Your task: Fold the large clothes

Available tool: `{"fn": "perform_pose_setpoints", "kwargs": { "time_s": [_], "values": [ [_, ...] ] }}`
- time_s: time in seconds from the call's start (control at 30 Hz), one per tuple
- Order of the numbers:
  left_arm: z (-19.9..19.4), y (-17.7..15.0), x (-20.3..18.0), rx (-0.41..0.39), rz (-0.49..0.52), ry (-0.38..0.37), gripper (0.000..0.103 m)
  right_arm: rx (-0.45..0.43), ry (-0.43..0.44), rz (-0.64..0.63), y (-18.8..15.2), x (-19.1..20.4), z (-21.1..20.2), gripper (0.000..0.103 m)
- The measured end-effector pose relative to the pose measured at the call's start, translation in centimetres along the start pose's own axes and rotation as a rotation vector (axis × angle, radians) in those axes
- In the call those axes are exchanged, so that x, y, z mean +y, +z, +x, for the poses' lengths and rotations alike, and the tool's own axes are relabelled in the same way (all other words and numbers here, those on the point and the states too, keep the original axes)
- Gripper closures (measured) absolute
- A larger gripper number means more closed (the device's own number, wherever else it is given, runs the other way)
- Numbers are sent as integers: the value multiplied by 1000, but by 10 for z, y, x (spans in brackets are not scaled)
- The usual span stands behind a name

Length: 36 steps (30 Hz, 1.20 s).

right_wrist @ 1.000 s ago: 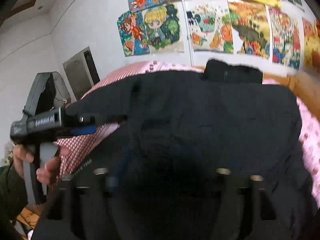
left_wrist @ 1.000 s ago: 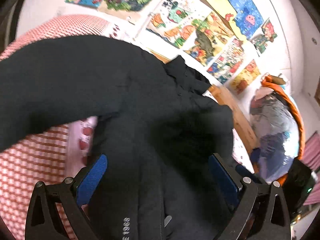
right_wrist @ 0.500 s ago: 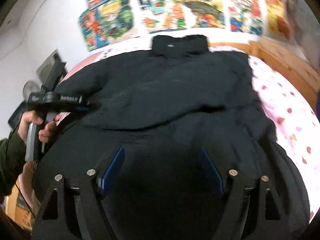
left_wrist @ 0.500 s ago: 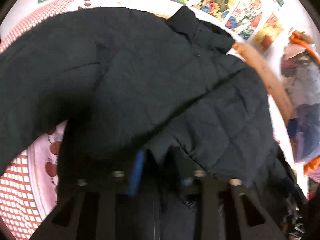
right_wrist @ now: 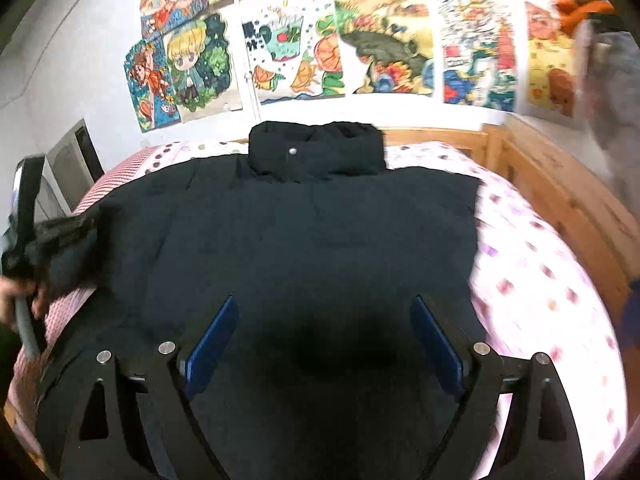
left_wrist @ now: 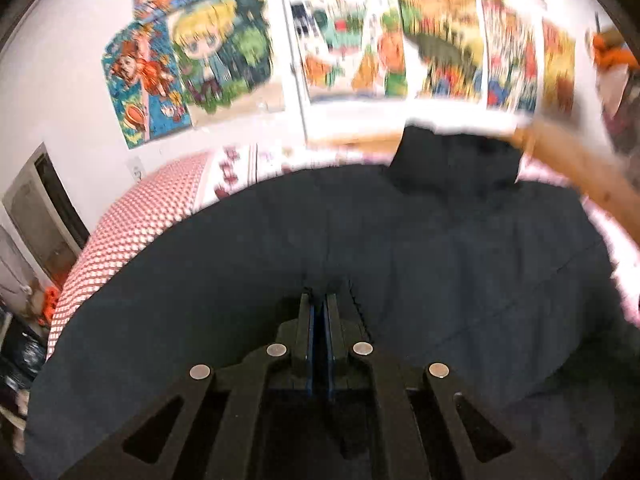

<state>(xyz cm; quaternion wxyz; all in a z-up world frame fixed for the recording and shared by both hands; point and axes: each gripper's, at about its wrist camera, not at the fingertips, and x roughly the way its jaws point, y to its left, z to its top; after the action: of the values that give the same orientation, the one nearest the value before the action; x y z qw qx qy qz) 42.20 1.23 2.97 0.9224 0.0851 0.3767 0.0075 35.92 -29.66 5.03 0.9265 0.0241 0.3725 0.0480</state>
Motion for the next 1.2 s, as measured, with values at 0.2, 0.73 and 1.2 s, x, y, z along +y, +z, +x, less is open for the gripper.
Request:
{"fn": "perform_pose_setpoints", "kwargs": {
  "time_s": [0.2, 0.73, 1.2],
  "values": [
    [62, -23, -12, 162, 38, 47, 96, 209, -74, -102, 2, 30, 116, 18],
    [49, -42, 10, 176, -107, -121, 64, 61, -142, -42, -44, 39, 108, 2],
    [-116, -130, 140, -5, -529, -202, 2, 23, -72, -152, -31, 115, 35, 2]
  ]
}}
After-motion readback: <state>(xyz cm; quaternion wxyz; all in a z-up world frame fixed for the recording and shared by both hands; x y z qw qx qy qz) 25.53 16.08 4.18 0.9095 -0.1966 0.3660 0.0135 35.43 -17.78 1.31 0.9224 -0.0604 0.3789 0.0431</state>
